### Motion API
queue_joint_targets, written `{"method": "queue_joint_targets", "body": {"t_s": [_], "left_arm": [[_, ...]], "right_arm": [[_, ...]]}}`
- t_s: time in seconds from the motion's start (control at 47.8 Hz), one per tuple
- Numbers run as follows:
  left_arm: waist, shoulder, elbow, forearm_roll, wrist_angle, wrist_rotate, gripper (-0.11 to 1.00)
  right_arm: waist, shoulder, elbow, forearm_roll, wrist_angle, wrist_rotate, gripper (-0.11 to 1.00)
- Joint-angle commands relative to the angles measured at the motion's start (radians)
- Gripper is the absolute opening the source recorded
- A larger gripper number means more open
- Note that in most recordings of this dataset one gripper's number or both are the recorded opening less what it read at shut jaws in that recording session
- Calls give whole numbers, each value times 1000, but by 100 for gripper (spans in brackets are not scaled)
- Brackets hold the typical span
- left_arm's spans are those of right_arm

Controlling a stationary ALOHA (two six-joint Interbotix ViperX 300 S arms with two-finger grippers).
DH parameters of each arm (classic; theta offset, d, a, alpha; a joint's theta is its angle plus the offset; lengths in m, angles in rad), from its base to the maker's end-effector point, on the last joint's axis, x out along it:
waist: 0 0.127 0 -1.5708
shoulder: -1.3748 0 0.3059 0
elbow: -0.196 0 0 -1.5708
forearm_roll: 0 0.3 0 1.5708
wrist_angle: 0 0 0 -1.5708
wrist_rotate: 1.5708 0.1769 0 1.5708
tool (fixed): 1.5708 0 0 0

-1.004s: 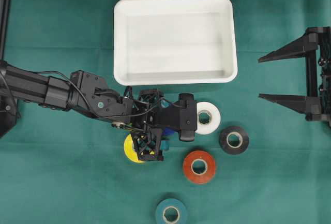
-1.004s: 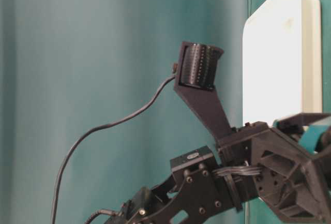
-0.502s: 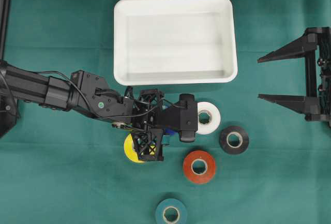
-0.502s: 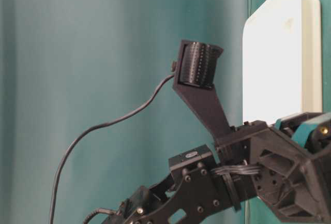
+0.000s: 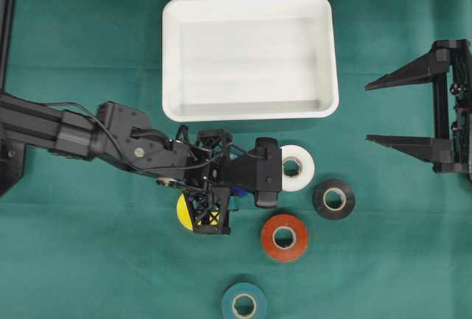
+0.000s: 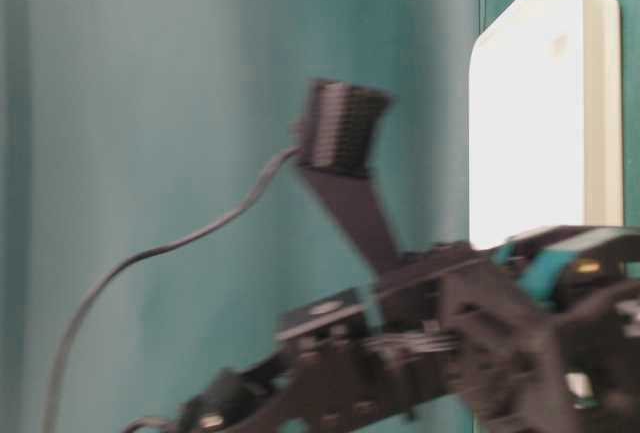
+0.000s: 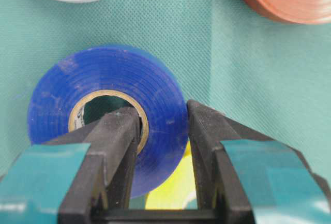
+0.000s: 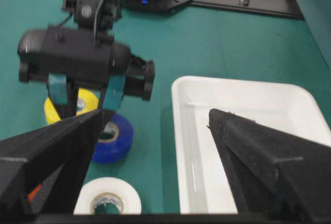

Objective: Pick up the tape from a random location and place it into the white case.
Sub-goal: 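Lift the blue tape roll with the left gripper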

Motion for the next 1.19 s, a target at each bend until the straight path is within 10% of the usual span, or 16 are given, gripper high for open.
{"method": "queue_joint_targets", "body": {"t_s": [0.0, 1.171], "left_arm": [[-3, -78, -25, 2, 11, 2, 22], [-6, -420, -225, 8, 400, 48, 22]], "right_arm": [[-2, 3, -17, -2, -3, 0, 92], [-2, -2, -25, -2, 21, 2, 92]]}}
